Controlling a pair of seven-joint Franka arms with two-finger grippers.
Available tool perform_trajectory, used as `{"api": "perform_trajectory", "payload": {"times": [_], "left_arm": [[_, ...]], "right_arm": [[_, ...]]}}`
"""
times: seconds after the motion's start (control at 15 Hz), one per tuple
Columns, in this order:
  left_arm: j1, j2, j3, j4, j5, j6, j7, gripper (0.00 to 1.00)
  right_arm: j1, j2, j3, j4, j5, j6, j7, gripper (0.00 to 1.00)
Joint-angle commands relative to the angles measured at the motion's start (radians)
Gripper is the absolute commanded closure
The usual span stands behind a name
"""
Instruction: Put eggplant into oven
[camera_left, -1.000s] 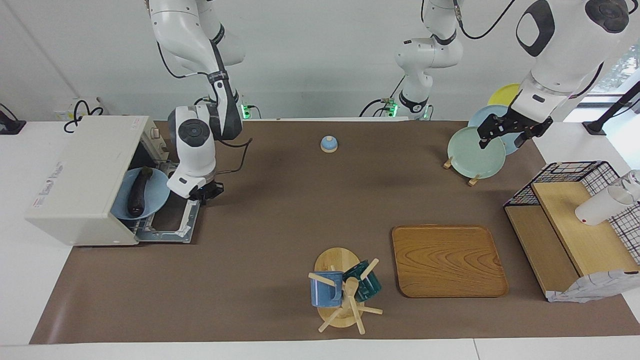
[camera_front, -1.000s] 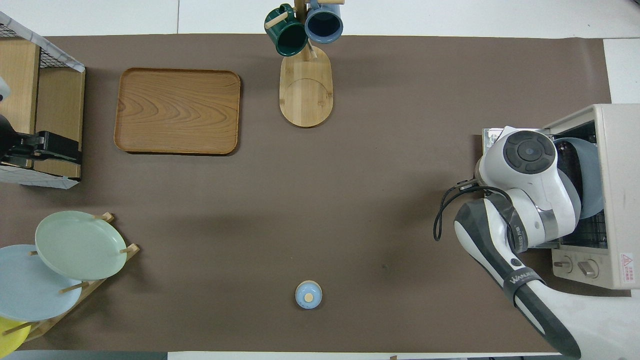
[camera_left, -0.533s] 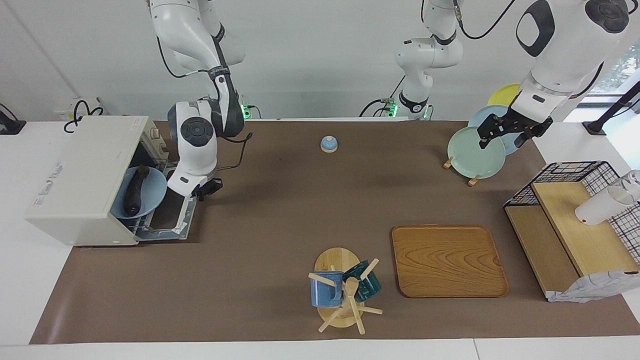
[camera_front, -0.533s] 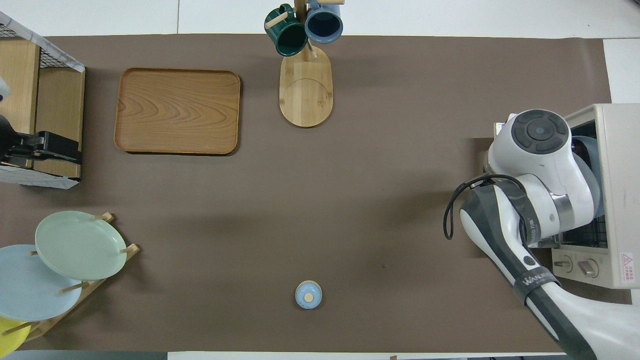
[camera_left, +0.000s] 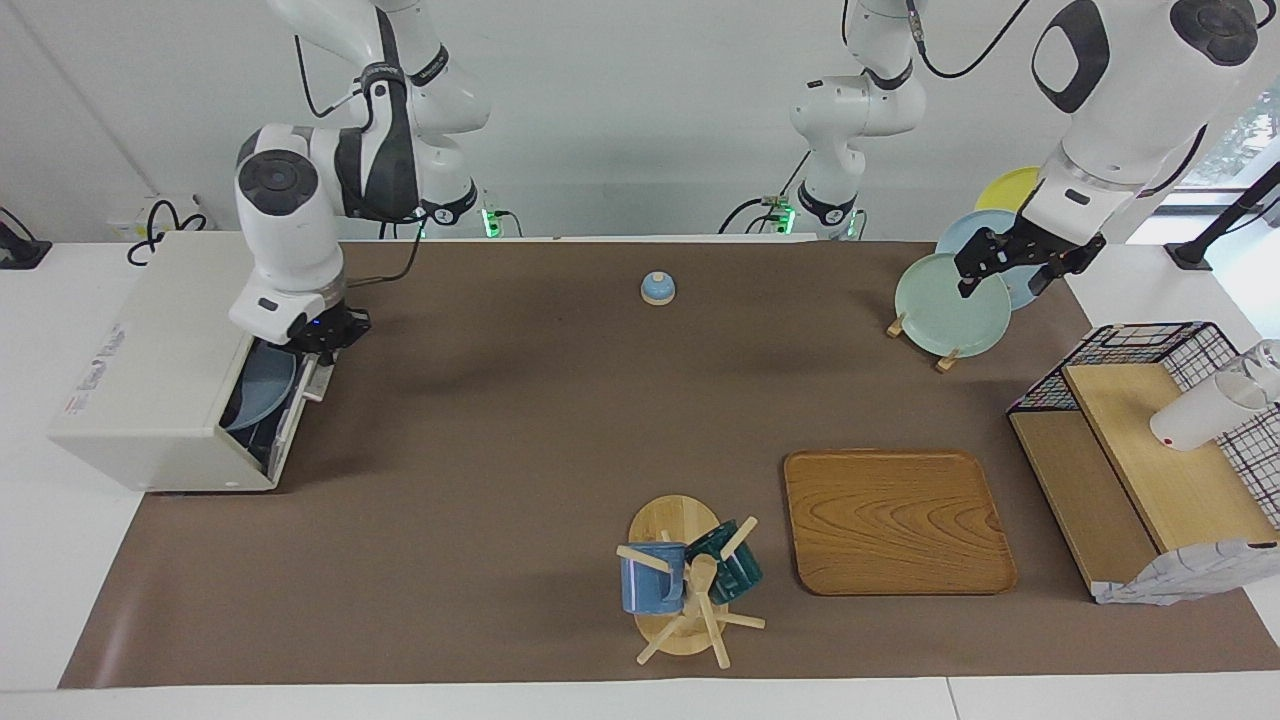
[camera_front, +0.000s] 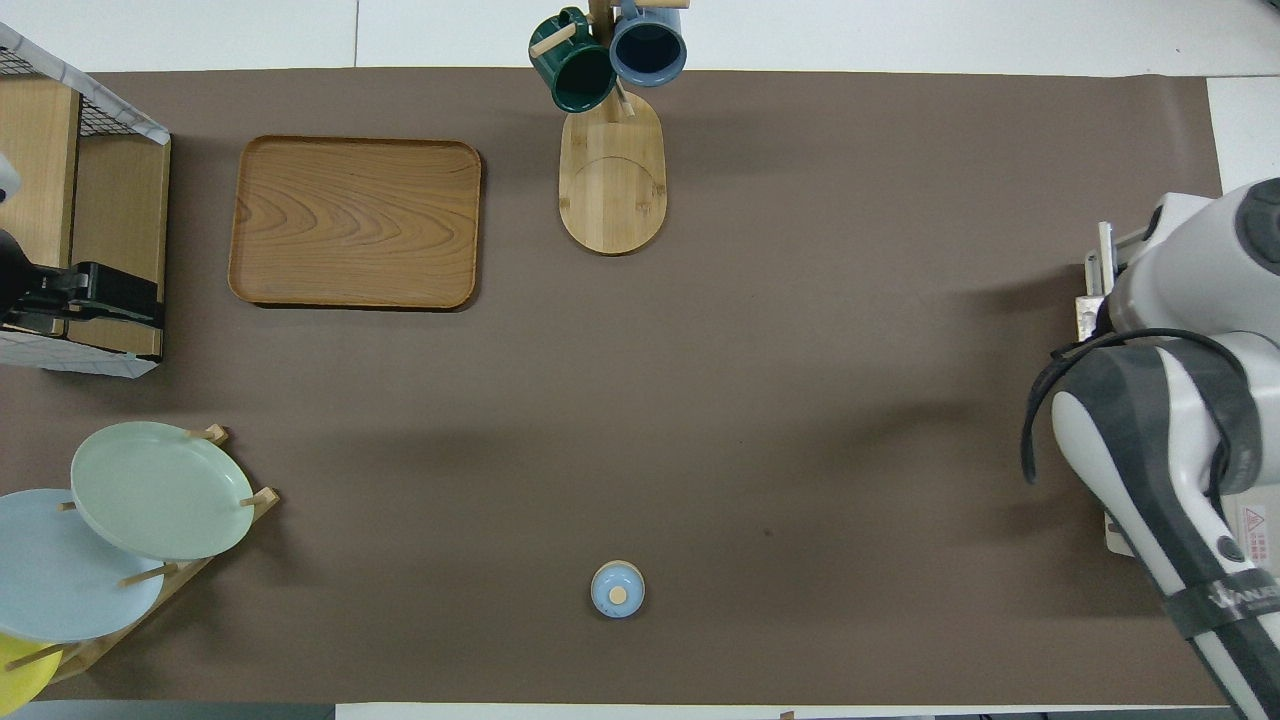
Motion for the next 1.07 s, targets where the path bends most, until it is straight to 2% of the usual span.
{"api": "perform_trajectory", "payload": {"times": [0.0, 0.13, 0.27, 0.4, 0.47, 0.53, 0.6, 0.67, 0.73, 1.0], "left_arm": [[-0.003, -0.005, 0.002, 0.000, 0.024, -0.014, -0.012, 0.00], [-0.003, -0.005, 0.002, 0.000, 0.024, -0.014, -0.012, 0.00], [-0.003, -0.005, 0.002, 0.000, 0.024, -0.012, -0.012, 0.00], [-0.003, -0.005, 0.002, 0.000, 0.024, -0.014, -0.012, 0.00], [-0.003, -0.005, 0.002, 0.000, 0.024, -0.012, -0.012, 0.00], [-0.003, -0.005, 0.002, 0.000, 0.024, -0.014, -0.012, 0.00], [-0.003, -0.005, 0.002, 0.000, 0.024, -0.014, -0.012, 0.00], [-0.003, -0.005, 0.002, 0.000, 0.024, -0.014, -0.012, 0.00], [-0.003, -0.005, 0.002, 0.000, 0.024, -0.014, -0.010, 0.00], [-0.003, -0.005, 0.002, 0.000, 0.024, -0.012, -0.012, 0.00]], "right_arm": [[-0.051, 0.024, -0.014, -0.023, -0.023, 0.003, -0.061, 1.00], [-0.053, -0.001, -0.017, -0.007, -0.012, -0.038, -0.074, 1.00], [-0.052, -0.001, -0.017, 0.145, 0.084, -0.220, -0.067, 1.00], [-0.061, 0.004, -0.018, 0.274, 0.166, -0.337, -0.064, 0.80], [-0.070, -0.001, -0.022, 0.303, 0.193, -0.356, -0.063, 0.67], [-0.071, -0.002, -0.022, 0.325, 0.209, -0.365, -0.063, 0.61], [-0.070, -0.001, -0.019, 0.343, 0.214, -0.374, -0.063, 0.50], [-0.067, 0.002, -0.019, 0.349, 0.217, -0.378, -0.058, 0.18], [-0.067, 0.001, -0.017, 0.354, 0.217, -0.379, -0.055, 0.00], [-0.058, 0.002, -0.011, 0.353, 0.258, -0.377, 0.066, 0.00]]}}
